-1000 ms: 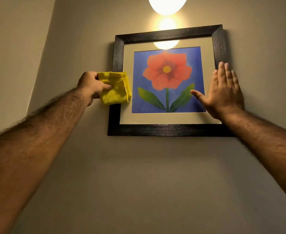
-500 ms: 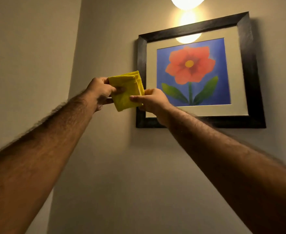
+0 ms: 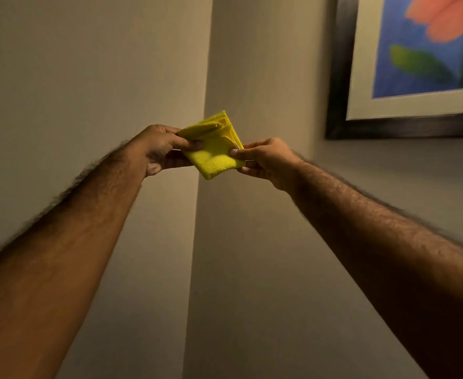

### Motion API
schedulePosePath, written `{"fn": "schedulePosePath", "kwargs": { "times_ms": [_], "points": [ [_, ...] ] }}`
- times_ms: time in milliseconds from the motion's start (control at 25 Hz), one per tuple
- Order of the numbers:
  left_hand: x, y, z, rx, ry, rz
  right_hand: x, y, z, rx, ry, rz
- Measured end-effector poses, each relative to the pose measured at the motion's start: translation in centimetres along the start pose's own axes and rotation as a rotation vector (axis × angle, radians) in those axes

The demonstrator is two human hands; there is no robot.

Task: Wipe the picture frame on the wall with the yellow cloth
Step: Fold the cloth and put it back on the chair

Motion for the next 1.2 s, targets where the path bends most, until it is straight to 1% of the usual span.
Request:
{"fn": "schedulePosePath", "kwargs": {
  "times_ms": [160,320,480,640,760,840,960,1080,1200],
  "points": [
    [8.7,-4.5,-5.8,-0.098,-0.040,-0.163,-7.5,0.7,7.3,0.107,0.005,0.138],
    [20.0,-11.4,-12.3,-0.207,-0.082,-0.380,-17.9,0.1,17.1,0.262,-0.003,0.286],
    [31.5,-18.9,-17.8,-0.313,-0.122,-0.590,-30.1,-2.5,26.2,0.357,0.030,0.461],
    [43.6,-28.3,-21.2,-0.422,-0.124,-0.804,-43.5,-8.1,35.0,0.473,0.084,0.693],
    [52.3,-35.7,-22.7,-0.515,-0.150,-0.962,-53.0,-12.9,40.8,0.572,0.080,0.850],
    [57.0,-39.9,-22.9,-0.564,-0.148,-1.041,-58.3,-16.0,43.2,0.608,0.056,0.938],
    [64.7,-46.0,-22.5,-0.592,-0.109,-1.157,-66.5,-21.0,46.5,0.678,-0.017,1.054],
    [71.6,-51.6,-21.4,-0.631,-0.034,-1.259,-74.1,-26.0,48.3,0.702,-0.108,1.112],
    [76.7,-56.5,-20.3,-0.676,0.020,-1.367,-80.1,-31.2,49.0,0.704,-0.203,1.111]
  ]
}}
Point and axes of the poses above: each hand's wrist, its own y-axis towards the middle knuckle, its own z-axis out of the palm, x = y × z, the point moved 1 cm from there along y, towards the middle knuckle, and after that the axes turned 1 degree about x, right-handed, at the moved point
